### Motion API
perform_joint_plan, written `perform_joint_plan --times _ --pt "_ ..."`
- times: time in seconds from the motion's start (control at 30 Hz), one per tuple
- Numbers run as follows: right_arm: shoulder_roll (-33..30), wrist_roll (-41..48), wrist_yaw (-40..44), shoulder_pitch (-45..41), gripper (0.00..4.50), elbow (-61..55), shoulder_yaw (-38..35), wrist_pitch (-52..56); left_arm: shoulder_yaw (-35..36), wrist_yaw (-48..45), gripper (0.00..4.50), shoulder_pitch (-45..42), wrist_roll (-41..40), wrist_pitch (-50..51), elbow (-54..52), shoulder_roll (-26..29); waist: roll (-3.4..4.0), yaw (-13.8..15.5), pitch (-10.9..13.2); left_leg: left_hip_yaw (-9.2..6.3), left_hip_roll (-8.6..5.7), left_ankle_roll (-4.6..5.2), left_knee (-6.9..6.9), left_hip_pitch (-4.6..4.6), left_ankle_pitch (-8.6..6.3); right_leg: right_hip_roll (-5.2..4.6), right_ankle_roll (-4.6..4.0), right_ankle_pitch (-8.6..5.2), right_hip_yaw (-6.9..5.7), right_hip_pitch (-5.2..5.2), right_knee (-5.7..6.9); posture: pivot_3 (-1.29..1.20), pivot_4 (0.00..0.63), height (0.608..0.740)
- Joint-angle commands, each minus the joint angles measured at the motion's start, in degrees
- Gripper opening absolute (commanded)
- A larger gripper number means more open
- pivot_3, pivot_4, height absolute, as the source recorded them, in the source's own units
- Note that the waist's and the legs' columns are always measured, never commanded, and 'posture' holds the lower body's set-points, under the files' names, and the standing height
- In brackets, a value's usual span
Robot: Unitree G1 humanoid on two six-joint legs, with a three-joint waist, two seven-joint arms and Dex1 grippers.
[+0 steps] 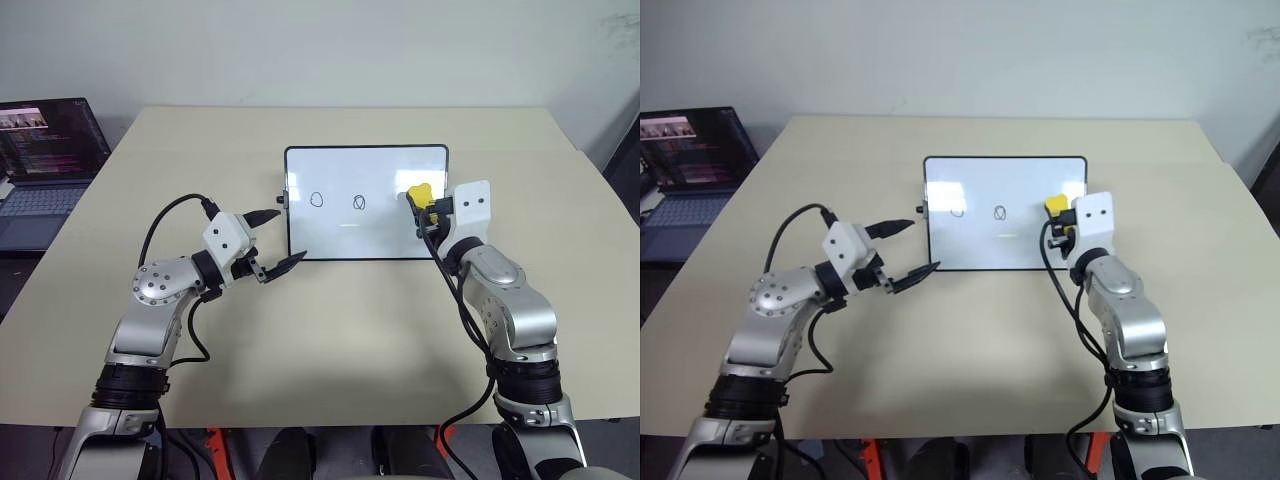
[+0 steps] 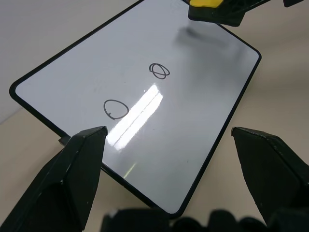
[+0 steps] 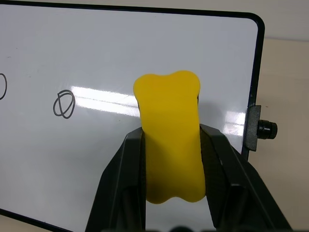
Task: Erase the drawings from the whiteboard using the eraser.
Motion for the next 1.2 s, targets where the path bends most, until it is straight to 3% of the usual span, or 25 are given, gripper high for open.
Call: perform_joint_plan --times 0.03,0.5,1.2 --pt "0.20 -0.10 -0.22 -1.66 1.23 -1.49 -0.28 -1.43 0.98 0.42 4.50 -1.18 0.26 -1.26 -0.61 0.28 0.00 0.00 0.00 0.00 0.00 0.00 0.00 0.00 0.00 0.00 0.00 0.00 0.00 0.00 0.00 0.00 0.150 0.740" --pt "1.69 -0.56 -0.11 -4.69 1.23 1.42 1.53 -3.63 0.40 0.28 4.50 -1.72 0.42 -1.49 -0.43 -0.15 0.00 -0.02 0.00 0.00 0.00 0.00 0.00 0.00 0.00 0.00 0.00 0.00 -0.01 0.00 0.02 0.00 0.150 0.740" --pt "8.93 -4.10 -0.73 -16.11 1.23 25.34 4.42 -18.97 0.20 -0.26 4.50 -3.36 0.74 -1.75 0.88 -0.98 0.00 -0.09 0.00 0.03 0.01 0.00 0.00 -0.02 0.00 -0.01 -0.01 0.00 0.01 -0.08 0.04 0.00 0.150 0.740"
